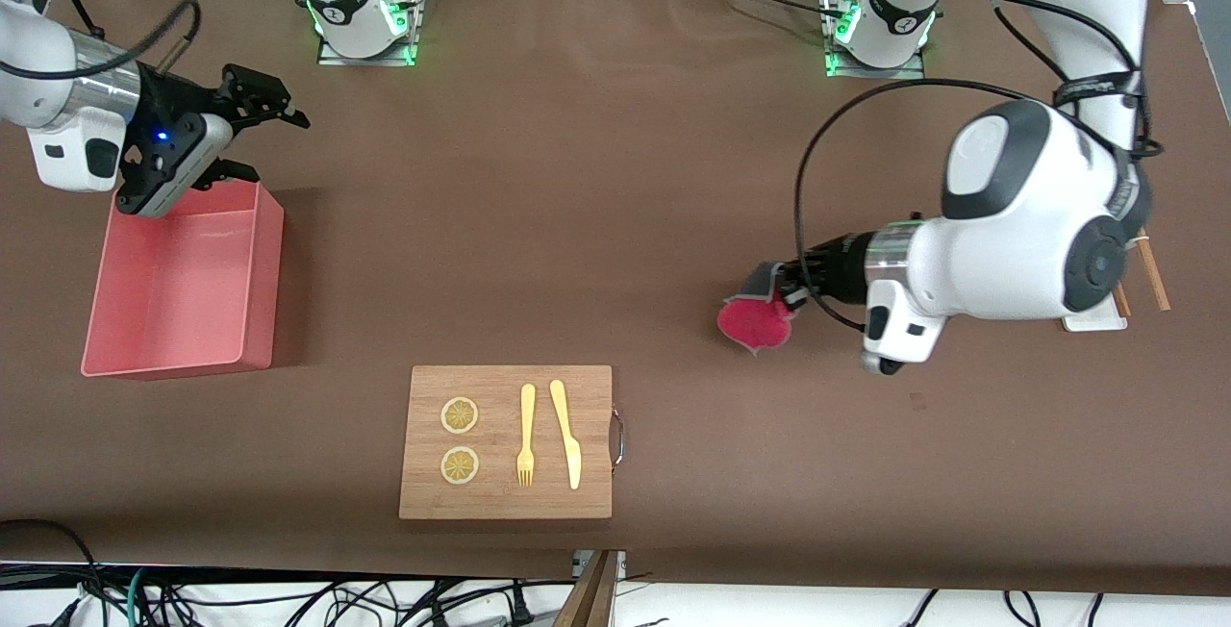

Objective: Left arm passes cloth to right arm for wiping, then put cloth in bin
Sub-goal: 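Carry the cloth with the left gripper while the right gripper approaches, then grasp the cloth with the right gripper while the left gripper releases, then wipe the table with the cloth in the right gripper while the left withdraws, then carry the cloth with the right gripper over the pink bin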

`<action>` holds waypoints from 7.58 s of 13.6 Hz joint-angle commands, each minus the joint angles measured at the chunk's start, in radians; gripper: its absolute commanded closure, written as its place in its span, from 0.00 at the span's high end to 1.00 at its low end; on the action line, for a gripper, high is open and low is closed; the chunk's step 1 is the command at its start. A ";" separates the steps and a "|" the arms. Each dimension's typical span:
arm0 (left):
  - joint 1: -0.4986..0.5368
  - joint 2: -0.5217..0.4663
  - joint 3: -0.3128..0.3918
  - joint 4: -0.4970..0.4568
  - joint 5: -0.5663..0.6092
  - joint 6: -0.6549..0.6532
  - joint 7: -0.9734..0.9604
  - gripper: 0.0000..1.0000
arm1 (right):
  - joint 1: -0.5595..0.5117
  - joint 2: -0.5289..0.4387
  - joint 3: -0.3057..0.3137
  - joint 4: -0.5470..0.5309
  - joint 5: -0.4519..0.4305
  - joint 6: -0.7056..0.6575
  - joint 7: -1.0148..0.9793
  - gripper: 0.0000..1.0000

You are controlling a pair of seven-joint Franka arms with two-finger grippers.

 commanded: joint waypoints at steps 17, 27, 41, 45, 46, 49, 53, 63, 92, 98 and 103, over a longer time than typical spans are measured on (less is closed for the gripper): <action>-0.390 0.026 0.013 0.012 -0.090 0.600 -0.522 0.00 | 0.146 0.375 0.024 -0.170 0.915 0.425 -1.095 1.00; -0.394 0.017 0.016 -0.006 -0.087 0.631 -0.550 0.00 | 0.223 0.431 0.024 -0.146 1.056 0.541 -1.200 0.24; -0.224 -0.128 0.022 -0.051 0.062 0.212 -0.319 1.00 | 0.177 0.319 -0.024 -0.109 0.652 0.531 -0.841 0.00; -0.122 -0.164 0.022 -0.051 0.220 -0.037 -0.015 1.00 | 0.174 0.277 -0.024 -0.150 0.281 0.499 -0.536 0.00; -0.101 -0.164 0.023 -0.051 0.255 -0.077 0.060 1.00 | 0.174 0.276 -0.024 -0.155 0.166 0.499 -0.465 0.00; -0.045 -0.162 0.022 -0.069 0.361 -0.131 0.270 1.00 | 0.172 0.229 -0.025 -0.239 -0.025 0.500 -0.185 0.00; 0.072 -0.159 0.022 -0.089 0.468 -0.131 0.575 1.00 | 0.172 0.115 -0.024 -0.354 -0.263 0.495 0.407 0.00; 0.315 -0.336 0.029 -0.249 0.616 -0.049 1.145 1.00 | 0.184 0.348 -0.030 -0.445 -0.364 0.854 0.753 0.00; 0.265 -0.630 -0.020 -0.551 0.524 -0.058 0.962 1.00 | -0.038 0.301 -0.093 -0.356 -0.265 0.681 0.387 0.00; 0.260 -0.603 -0.035 -0.520 0.525 -0.071 0.946 1.00 | -0.041 0.251 -0.094 -0.342 -0.305 0.615 0.400 0.00; 0.263 -0.592 -0.037 -0.512 0.525 -0.068 0.946 1.00 | -0.052 0.080 -0.097 -0.337 -0.419 0.457 0.399 0.00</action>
